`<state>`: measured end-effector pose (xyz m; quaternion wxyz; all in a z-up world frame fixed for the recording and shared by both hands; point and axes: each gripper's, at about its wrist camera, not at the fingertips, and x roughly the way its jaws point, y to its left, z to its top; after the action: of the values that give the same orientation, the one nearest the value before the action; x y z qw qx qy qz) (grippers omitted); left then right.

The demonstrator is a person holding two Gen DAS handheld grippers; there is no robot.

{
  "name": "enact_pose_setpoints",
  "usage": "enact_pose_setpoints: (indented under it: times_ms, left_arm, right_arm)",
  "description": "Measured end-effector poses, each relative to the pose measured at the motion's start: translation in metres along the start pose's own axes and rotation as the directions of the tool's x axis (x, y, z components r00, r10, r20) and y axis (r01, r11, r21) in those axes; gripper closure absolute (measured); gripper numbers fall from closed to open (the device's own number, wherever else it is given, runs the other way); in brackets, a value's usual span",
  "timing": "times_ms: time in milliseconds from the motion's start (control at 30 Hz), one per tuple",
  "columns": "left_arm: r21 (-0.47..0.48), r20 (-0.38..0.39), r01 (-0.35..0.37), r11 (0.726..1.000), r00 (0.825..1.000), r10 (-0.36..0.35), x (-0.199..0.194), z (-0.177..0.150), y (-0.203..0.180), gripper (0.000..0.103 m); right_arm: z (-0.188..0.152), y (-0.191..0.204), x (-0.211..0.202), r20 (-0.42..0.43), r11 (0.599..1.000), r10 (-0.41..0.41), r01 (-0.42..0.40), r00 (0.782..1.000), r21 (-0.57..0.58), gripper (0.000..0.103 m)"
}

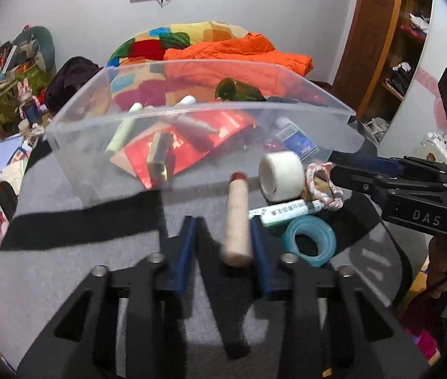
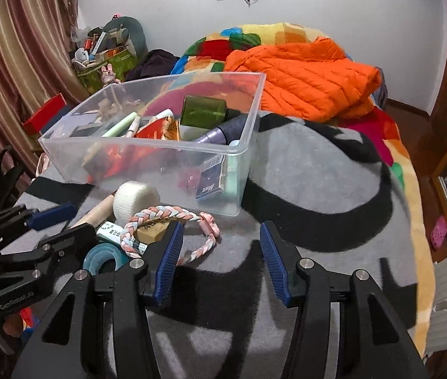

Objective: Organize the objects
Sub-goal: 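Grasp the beige cylinder with the left gripper while the right grasps the braided rope toy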

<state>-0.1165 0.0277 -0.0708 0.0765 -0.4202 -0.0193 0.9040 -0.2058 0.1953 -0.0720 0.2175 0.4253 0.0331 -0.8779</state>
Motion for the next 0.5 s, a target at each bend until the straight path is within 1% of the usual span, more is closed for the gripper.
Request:
enact_pose_setpoints:
  times_ms: [67, 100, 133, 200, 300, 400, 500]
  left_arm:
    - [-0.018, 0.002, 0.014, 1.0, 1.0, -0.014, -0.002, -0.005, 0.005, 0.082]
    - [-0.023, 0.005, 0.016, 1.0, 1.0, -0.016, -0.003, -0.008, 0.007, 0.083]
    - [-0.023, 0.007, 0.009, 1.0, 1.0, -0.009, -0.006, -0.011, 0.008, 0.085]
    - [-0.019, 0.006, -0.006, 1.0, 1.0, 0.006, -0.01, -0.017, 0.011, 0.089]
    - [-0.028, 0.004, -0.006, 1.0, 1.0, 0.006, -0.019, -0.027, 0.02, 0.089]
    - [-0.023, -0.001, -0.01, 1.0, 1.0, 0.01, -0.031, -0.036, 0.025, 0.089]
    - [-0.022, -0.007, -0.017, 1.0, 1.0, 0.017, -0.037, -0.04, 0.029, 0.087]
  right_arm:
    - [0.0, 0.002, 0.004, -0.002, 1.0, 0.007, -0.007, 1.0, -0.009, 0.064]
    - [-0.001, 0.003, 0.006, -0.012, 1.0, 0.014, -0.014, 1.0, -0.012, 0.07]
    - [-0.001, 0.003, 0.009, -0.023, 1.0, 0.02, -0.02, 1.0, -0.013, 0.075]
    - [-0.001, 0.001, 0.015, -0.039, 1.0, 0.012, -0.013, 0.999, -0.009, 0.082]
    - [-0.002, 0.001, 0.017, -0.038, 1.0, 0.013, -0.013, 0.999, -0.013, 0.083]
    - [-0.002, 0.002, 0.018, -0.038, 1.0, 0.007, -0.008, 0.999, -0.018, 0.092]
    - [-0.006, 0.003, 0.014, -0.03, 1.0, 0.006, -0.007, 1.0, -0.011, 0.093]
